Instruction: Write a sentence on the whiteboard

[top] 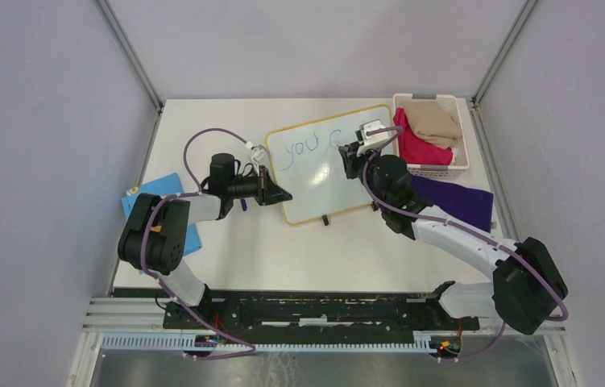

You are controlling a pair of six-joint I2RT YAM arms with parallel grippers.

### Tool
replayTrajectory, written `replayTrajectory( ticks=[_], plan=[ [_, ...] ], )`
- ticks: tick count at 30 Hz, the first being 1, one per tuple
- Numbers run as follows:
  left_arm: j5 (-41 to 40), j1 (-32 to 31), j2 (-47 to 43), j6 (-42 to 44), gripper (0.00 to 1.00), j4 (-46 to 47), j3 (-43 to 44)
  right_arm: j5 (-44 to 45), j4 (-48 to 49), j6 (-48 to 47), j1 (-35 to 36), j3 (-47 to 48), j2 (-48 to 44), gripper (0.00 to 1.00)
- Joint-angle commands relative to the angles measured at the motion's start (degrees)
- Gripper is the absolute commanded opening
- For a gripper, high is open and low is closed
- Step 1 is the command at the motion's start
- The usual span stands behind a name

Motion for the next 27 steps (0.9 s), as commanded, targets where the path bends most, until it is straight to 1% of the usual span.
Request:
replayTrajectory(
  ticks=[1,10,15,18,27],
  plan=[
    [-4.23,-0.13,-0.28,3.71,0.02,-3.45,0.63,0.66,0.48,0.68,-0.28,-3.64,-2.07,0.00],
    [-4.49,-0.36,-0.62,4.20,0.02,-4.03,0.69,7.98,-0.58,0.05,-0.81,-4.16,-4.05,0.00],
    [-4.46,-0.36,-0.51,4.23,0.02,-4.06,0.74,5.90,3.53,-0.30,-0.97,-6.85,-7.47,0.00],
    [-4.48,-0.40,-0.62,4.18,0.02,-4.08,0.77,6.54,4.52,-0.34,-1.14,-7.84,-9.16,0.00],
    [-4.46,-0.49,-0.54,4.30,0.02,-4.04,0.79,6.08,4.96,0.38,-2.84,-5.04,-7.62,0.00]
  ],
)
